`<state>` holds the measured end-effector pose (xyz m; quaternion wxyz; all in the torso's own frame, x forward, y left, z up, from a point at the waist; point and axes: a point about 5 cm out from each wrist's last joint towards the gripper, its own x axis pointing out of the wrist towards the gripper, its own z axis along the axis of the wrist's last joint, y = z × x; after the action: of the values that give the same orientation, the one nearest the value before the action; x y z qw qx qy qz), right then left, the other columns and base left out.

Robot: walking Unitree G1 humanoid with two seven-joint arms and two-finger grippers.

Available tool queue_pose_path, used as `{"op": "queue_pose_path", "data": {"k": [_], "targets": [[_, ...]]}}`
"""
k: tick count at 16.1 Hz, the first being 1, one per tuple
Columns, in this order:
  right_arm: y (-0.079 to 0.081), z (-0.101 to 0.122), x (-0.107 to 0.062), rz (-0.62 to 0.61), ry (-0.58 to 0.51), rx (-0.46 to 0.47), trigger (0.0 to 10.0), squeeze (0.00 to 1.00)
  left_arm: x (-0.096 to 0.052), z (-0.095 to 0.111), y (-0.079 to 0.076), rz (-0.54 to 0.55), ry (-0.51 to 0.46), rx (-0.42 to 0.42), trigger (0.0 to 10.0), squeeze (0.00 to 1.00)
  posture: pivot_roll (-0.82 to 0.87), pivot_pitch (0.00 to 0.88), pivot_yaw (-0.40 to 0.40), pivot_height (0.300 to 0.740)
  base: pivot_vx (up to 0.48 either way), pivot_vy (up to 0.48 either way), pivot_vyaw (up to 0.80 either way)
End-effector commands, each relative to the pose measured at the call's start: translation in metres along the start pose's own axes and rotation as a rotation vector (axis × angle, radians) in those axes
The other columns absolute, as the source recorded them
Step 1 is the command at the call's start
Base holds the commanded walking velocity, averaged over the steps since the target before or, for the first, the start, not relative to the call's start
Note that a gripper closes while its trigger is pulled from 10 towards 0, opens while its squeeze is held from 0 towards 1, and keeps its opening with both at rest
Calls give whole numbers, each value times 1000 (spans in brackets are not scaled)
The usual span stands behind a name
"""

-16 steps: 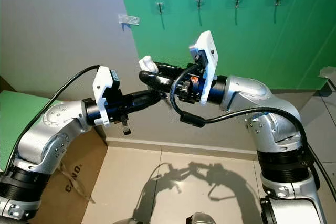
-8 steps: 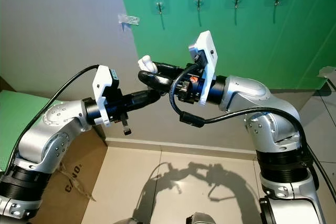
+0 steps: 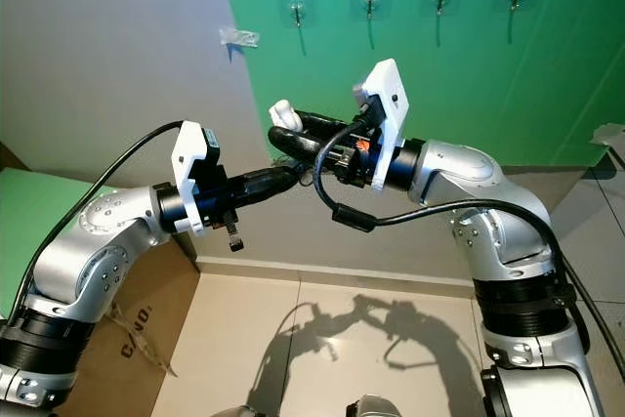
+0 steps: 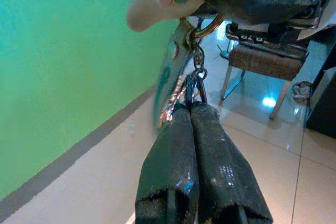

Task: Hang keys on a hook

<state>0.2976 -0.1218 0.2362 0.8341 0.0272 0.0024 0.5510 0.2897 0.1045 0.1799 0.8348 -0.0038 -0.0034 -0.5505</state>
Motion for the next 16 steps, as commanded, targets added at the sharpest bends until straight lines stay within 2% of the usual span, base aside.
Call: {"op": "queue_pose_path", "data": {"k": [1,7,8,9,10,11,14,15,16], "targets": [[2,8,2,17,-33,-30,0,1000,-4,2,6,47,29,53,10000,0,-239,54,106,740,0,0,0],[0,8,2,5,-26,-43,0,1000,-5,3,4,46,44,89,10000,0,-240,57,104,740,0,0,0],[0,7,2,1,-19,-45,0,875,-5,6,1,25,38,91,10000,0,-240,57,104,740,0,0,0],[-1,6,2,-4,-13,-45,0,43,-6,10,-4,-6,22,91,10000,0,-239,58,103,740,0,0,0],[-4,4,1,-17,-2,-53,0,0,-6,17,-9,-42,7,102,10000,0,-239,58,103,740,0,0,0],[-5,4,1,-22,4,-56,0,0,-7,19,-9,-42,11,116,10000,0,-239,60,104,740,0,0,0],[-6,2,1,-36,15,-61,0,0,-10,17,1,24,42,129,10000,0,-238,61,103,740,0,0,0],[-6,2,1,-35,17,-60,0,0,-11,14,3,38,56,118,10000,1000,-237,61,103,740,0,0,0],[-6,1,1,-35,18,-59,0,0,-11,13,3,37,61,113,10000,1000,-237,61,103,740,0,0,0]]}}
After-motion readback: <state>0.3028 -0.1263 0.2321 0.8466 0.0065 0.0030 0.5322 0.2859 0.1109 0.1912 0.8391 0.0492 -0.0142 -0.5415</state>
